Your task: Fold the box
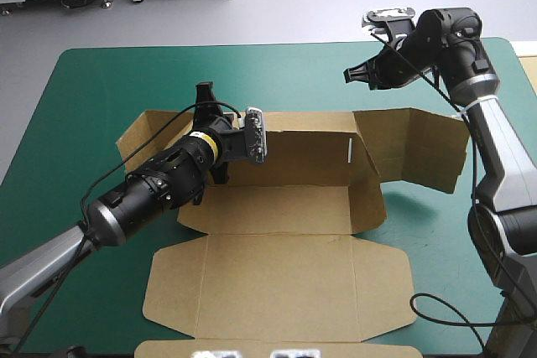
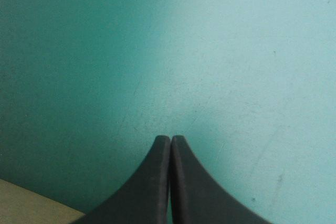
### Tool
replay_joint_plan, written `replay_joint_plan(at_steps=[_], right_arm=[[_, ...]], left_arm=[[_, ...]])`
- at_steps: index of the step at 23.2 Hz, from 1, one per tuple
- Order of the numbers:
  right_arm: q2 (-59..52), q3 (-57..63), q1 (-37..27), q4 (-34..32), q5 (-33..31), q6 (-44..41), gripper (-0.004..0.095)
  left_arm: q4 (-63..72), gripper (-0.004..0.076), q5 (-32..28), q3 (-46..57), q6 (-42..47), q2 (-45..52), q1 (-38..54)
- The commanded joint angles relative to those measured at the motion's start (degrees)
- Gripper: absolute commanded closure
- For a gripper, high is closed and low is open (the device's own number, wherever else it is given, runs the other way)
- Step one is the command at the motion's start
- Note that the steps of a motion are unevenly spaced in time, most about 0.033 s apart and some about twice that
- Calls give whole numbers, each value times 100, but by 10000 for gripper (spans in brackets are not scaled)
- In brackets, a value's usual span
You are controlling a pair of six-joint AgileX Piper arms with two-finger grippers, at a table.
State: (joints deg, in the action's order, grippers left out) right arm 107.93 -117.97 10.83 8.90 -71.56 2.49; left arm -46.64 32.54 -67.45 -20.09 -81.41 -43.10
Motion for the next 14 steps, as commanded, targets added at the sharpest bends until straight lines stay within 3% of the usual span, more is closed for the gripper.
replay_joint_plan(at_steps=[1,5,10,14], right_arm=[[-322,-100,-16,10,0,26,926],[-351,531,-16,129,0,73,926],[-657,1306,-16,1121,-12,505,926],[-953,1552,-16,1209,-12,659,926]], left_arm=[[-323,733,-48,-163,106,237,-27],[-359,733,-11,-163,106,237,-27],[-361,733,87,-163,106,237,-27],[-361,733,202,-163,106,237,-27]])
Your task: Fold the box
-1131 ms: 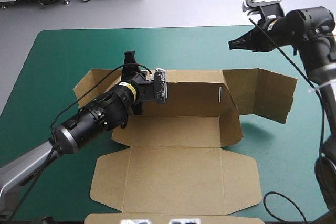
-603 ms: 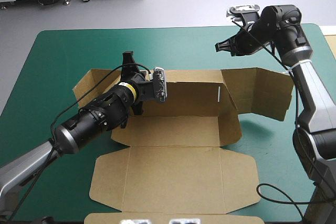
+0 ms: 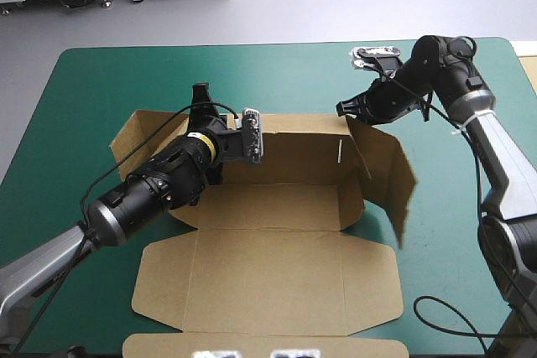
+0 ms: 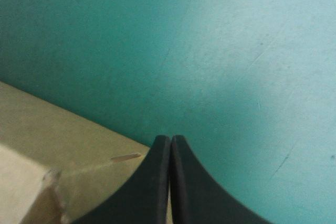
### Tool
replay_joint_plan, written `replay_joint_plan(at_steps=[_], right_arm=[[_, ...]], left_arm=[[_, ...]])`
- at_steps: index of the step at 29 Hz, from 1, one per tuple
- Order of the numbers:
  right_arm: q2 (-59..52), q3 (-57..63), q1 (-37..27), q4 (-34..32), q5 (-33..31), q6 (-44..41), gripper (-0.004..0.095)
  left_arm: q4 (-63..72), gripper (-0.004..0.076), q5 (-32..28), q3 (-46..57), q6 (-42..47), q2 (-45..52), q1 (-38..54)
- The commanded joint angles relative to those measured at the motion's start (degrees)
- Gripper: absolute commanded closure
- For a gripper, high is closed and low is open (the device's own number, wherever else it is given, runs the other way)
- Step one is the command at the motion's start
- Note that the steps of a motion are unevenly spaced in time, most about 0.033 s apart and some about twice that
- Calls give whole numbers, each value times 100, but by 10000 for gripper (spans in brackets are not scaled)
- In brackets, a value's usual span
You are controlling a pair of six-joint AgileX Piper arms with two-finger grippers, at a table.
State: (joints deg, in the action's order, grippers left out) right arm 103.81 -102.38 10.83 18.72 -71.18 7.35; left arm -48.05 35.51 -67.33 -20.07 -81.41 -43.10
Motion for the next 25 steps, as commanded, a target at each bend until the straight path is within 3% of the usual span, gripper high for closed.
replay_joint_plan(at_steps=[1,12,16,25], right_arm=[[-630,48,-16,204,-50,178,926],[-1223,969,-16,162,-41,532,927],[-1385,1406,-16,610,-1,996,926],[-2157,2969,-16,1341,1638,2397,925]], left_arm=[[-231,733,-94,-175,104,237,-27],[-242,733,48,-175,104,237,-16],[-242,733,144,-175,104,237,-16],[-157,733,227,-175,9,237,-51]])
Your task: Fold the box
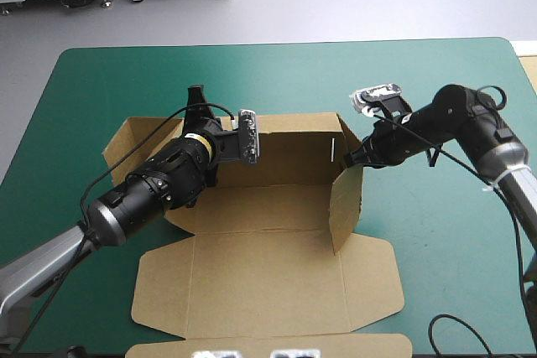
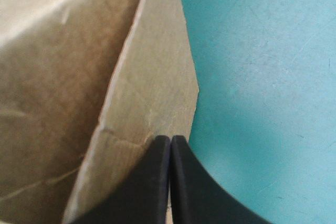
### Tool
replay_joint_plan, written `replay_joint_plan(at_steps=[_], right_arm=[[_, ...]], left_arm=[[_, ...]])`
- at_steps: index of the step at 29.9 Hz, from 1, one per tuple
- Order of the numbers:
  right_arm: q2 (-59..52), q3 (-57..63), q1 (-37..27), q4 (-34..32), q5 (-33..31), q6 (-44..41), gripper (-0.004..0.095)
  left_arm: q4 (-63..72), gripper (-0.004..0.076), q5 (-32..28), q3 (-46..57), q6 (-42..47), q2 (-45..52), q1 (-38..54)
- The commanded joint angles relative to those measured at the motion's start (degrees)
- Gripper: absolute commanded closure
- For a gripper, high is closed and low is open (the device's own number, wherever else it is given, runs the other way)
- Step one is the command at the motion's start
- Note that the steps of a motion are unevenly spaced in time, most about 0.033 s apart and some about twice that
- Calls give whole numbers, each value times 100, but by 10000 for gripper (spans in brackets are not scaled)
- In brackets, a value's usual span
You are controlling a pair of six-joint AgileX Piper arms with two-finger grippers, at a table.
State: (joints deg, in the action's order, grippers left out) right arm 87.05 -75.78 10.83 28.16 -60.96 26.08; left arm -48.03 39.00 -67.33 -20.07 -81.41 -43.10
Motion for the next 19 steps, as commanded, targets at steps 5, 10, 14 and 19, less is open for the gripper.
replay_joint_plan(at_steps=[5,10,14,19], right_arm=[[-1159,1515,-16,1051,1817,1711,925],[-1755,2736,-16,2445,2553,3458,925],[-2000,3474,-16,3377,2863,4601,926],[-2179,3576,-16,3127,2667,4563,843]], left_arm=[[418,733,93,-175,-666,237,-310],[573,733,134,-162,-733,237,-453],[677,733,259,-162,-887,237,-477],[1157,733,387,-77,-1547,237,-477]])
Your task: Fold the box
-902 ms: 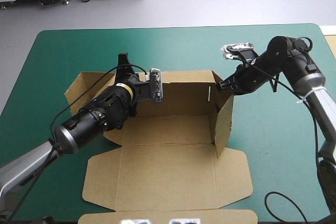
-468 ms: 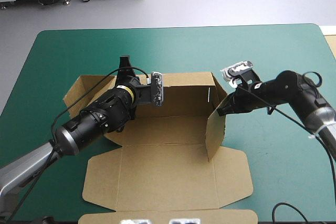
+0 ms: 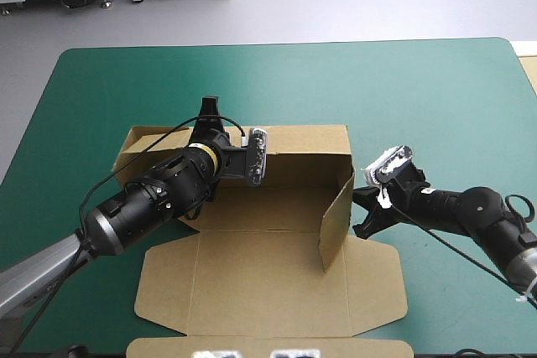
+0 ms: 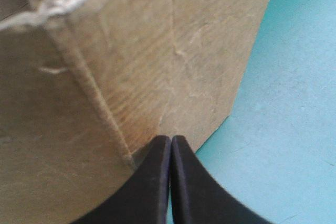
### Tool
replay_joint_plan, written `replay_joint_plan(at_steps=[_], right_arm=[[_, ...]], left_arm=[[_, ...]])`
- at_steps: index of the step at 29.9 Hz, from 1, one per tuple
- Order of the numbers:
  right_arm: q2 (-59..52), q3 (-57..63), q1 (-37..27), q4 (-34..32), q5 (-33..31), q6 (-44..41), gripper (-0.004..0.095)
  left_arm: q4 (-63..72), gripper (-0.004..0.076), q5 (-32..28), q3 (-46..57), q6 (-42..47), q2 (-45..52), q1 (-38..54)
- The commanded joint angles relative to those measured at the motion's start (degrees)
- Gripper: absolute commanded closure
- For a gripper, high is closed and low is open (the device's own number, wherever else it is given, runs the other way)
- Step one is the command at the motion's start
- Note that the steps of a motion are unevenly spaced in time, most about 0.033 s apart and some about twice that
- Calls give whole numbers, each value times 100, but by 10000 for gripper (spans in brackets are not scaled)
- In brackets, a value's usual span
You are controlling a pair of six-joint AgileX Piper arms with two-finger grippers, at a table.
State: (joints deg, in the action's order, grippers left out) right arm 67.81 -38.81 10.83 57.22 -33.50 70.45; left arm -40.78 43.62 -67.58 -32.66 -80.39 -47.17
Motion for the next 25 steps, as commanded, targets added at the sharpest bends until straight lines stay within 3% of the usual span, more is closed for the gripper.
replay_joint_plan(at_steps=[1,3,7,9,19,21,25], right_arm=[[-319,-121,-16,196,-149,126,784],[-422,-121,-16,113,-301,126,627],[-532,-121,-16,138,-440,197,203],[-532,-121,-16,313,-484,302,116],[-138,-121,247,1080,-466,796,115],[-66,-121,512,1061,-111,758,115],[-31,-121,998,1053,1205,376,131]], left_arm=[[443,733,-87,11,-287,136,-70],[443,733,-172,170,-287,136,-70],[443,733,-373,373,-287,136,-70],[600,733,-452,373,-287,136,-74],[665,732,-529,373,-177,136,-469],[665,731,-545,373,-121,136,-524],[679,731,-505,360,49,136,-537]])
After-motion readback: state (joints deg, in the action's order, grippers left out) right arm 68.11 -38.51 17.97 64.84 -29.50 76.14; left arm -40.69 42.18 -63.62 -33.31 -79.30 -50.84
